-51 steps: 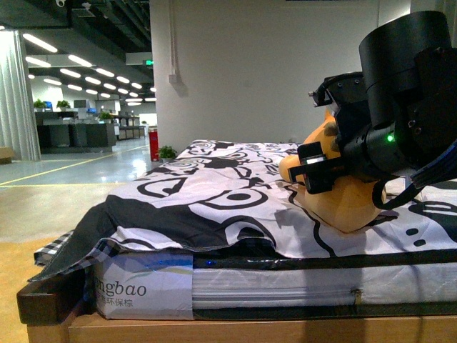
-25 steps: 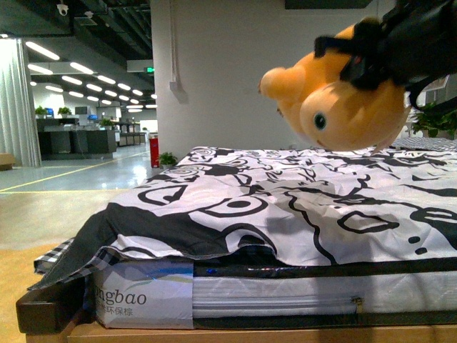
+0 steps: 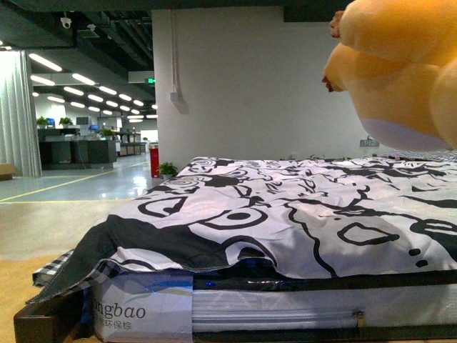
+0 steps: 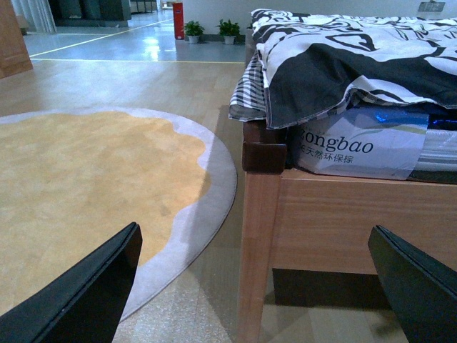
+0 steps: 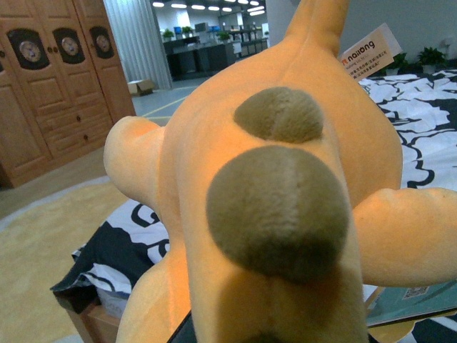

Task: Put away toys

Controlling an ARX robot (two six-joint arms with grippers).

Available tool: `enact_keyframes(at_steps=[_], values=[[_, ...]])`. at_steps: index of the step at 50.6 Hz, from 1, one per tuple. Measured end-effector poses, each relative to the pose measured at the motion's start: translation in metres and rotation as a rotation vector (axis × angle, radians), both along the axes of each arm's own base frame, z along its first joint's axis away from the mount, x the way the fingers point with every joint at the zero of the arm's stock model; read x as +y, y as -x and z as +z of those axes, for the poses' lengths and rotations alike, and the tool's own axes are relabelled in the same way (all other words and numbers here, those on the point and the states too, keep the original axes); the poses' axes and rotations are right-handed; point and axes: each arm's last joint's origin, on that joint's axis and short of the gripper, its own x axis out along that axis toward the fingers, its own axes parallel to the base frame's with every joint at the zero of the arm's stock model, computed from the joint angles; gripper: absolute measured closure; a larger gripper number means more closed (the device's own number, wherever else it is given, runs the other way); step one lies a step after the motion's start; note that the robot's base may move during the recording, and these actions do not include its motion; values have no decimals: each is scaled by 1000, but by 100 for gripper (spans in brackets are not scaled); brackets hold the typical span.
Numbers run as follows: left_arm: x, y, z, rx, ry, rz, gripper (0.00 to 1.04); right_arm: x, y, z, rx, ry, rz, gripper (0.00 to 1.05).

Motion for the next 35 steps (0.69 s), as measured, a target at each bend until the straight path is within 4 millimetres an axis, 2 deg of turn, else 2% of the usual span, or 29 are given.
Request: enact_keyframes(at_steps=[9,16,19,28,35], values=[[0,0,0,0,0,0,6,-3,40,-29,-5,11,6,97],[0,0,0,0,0,0,6,4,80,-71,37,16,17,97],[0,0,0,0,0,0,6,9,90,-89,32,25,40,97],[0,0,0,0,0,0,6,20,94,-125,2,23,33,97],[0,0,0,0,0,0,6,24,94,-138,-21,48,17,97]])
